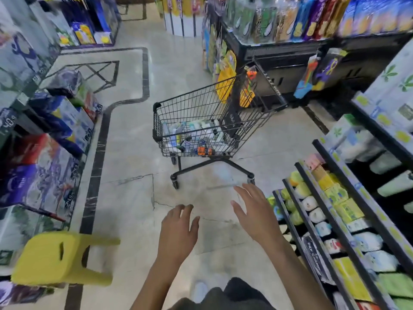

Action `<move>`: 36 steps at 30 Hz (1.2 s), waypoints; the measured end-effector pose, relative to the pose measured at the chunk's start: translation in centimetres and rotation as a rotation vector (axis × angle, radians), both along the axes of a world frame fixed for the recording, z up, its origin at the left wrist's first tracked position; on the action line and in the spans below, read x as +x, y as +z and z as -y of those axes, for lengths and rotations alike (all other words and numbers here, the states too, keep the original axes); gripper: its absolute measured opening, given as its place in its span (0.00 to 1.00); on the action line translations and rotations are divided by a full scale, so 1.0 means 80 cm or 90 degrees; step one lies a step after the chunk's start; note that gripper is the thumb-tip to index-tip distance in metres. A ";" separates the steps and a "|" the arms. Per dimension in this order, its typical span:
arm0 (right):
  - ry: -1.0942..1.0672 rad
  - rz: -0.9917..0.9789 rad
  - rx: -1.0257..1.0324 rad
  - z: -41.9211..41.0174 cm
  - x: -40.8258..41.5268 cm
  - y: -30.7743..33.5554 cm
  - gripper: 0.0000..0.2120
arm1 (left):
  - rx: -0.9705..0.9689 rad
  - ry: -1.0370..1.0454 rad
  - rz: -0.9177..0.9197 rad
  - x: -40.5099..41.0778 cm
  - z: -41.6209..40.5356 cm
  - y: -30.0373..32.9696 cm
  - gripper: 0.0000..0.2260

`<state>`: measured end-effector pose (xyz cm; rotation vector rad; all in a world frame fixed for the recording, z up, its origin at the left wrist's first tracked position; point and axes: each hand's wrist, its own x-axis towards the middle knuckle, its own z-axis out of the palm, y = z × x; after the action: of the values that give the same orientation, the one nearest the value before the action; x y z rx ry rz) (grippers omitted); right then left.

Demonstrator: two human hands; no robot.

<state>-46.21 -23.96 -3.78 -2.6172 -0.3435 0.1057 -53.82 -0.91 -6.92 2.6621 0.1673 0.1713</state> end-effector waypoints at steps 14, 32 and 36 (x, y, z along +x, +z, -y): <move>-0.033 -0.103 0.021 0.011 0.201 -0.043 0.23 | -0.002 0.008 -0.039 0.303 0.000 0.012 0.16; 0.083 -0.132 0.017 -0.101 0.621 -0.048 0.21 | -0.040 0.116 -0.157 0.535 -0.063 -0.049 0.17; 0.069 -0.195 0.011 -0.126 0.670 -0.071 0.21 | -0.071 0.117 -0.192 0.616 -0.095 -0.067 0.18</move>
<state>7.39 -13.88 -9.48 -2.5133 -0.3739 0.5306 -4.54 6.69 -12.31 2.5451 0.5042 -0.1780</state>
